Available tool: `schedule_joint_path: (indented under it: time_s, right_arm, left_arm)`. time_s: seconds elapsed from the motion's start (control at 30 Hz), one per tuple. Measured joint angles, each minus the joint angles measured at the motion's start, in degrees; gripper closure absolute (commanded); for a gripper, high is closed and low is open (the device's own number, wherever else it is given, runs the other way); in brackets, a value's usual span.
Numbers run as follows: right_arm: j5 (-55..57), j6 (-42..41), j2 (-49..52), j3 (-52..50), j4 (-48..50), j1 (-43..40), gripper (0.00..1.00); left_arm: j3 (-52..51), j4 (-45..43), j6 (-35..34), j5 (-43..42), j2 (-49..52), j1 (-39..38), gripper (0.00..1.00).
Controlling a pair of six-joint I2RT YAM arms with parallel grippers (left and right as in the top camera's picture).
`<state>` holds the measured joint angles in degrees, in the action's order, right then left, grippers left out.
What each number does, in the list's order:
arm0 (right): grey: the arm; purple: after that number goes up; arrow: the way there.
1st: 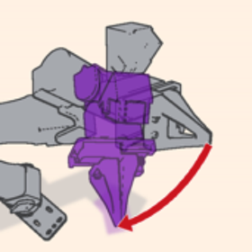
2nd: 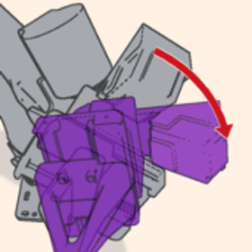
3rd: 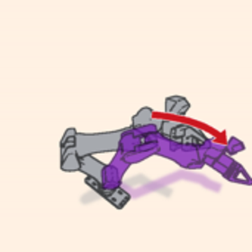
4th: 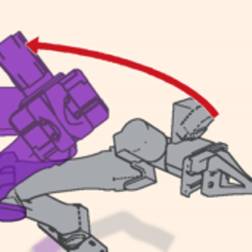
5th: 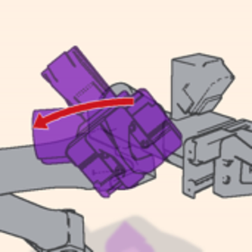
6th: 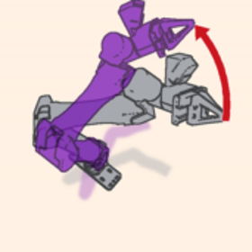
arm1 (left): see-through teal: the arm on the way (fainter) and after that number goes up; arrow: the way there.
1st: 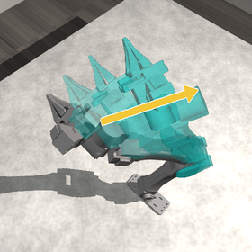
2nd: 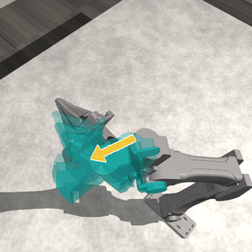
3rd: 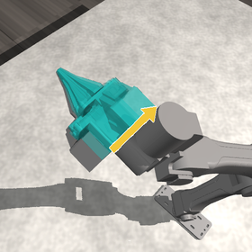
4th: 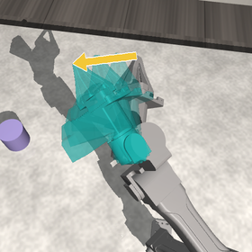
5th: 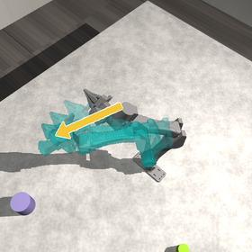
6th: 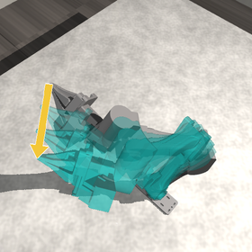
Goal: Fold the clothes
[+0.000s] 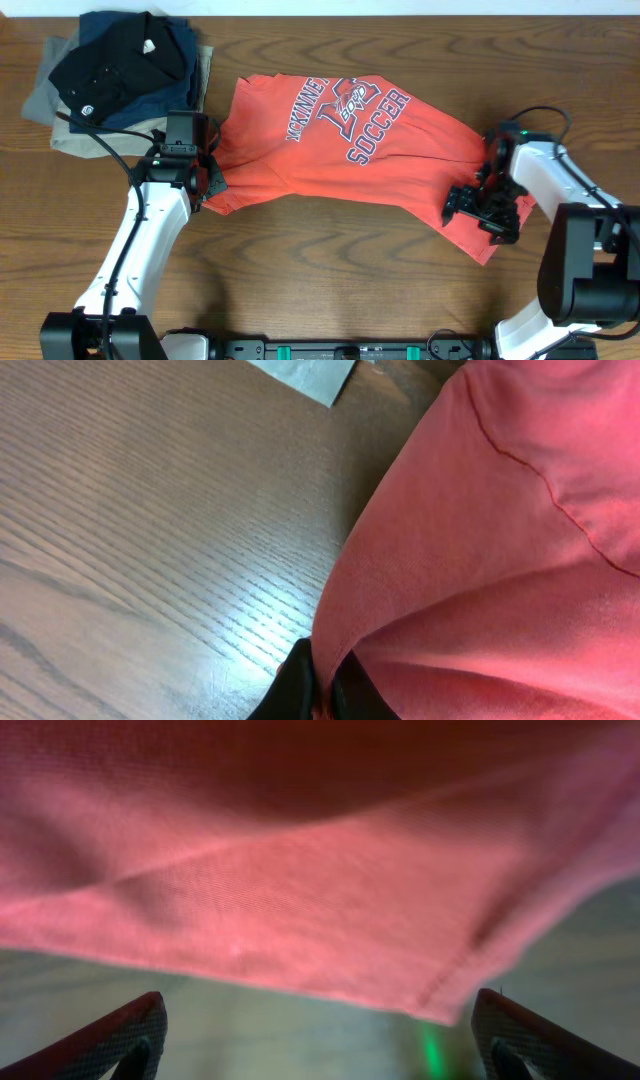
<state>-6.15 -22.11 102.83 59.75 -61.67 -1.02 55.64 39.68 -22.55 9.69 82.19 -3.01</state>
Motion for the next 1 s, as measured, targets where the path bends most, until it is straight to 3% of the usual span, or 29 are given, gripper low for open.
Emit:
schedule_joint_path:
  time_s: [0.27,0.4,0.47,0.57,0.67,0.87,1.0]
  right_arm:
    - [0.6,-3.3,-0.2,-4.6,4.9,0.6,0.16]
    - [0.6,-4.6,-1.0,-5.5,6.2,0.6,0.31]
    - [0.7,-5.0,-1.5,-6.0,6.9,0.6,0.47]
    - [1.4,-6.1,-2.1,-6.4,8.0,0.6,0.81]
    - [1.7,-6.3,-2.4,-6.5,9.2,0.6,0.96]
    - [2.2,-7.0,-1.7,-4.9,6.7,0.3,0.99]
    - [3.6,-6.5,-1.5,1.0,-0.7,-0.5,0.99]
  left_arm:
    - [0.0,0.0,0.0,0.2,0.0,0.0,0.94]
    - [0.0,0.0,0.0,0.2,0.0,0.0,0.94]
    - [0.0,0.0,0.0,0.2,0.0,0.0,0.94]
    - [0.0,0.0,0.0,0.2,0.0,0.0,0.94]
    - [0.0,0.0,0.0,0.2,0.0,0.0,0.94]
    - [0.0,2.1,0.0,0.1,-0.8,0.0,0.94]
    - [0.2,5.1,0.0,0.1,-6.1,0.0,0.94]
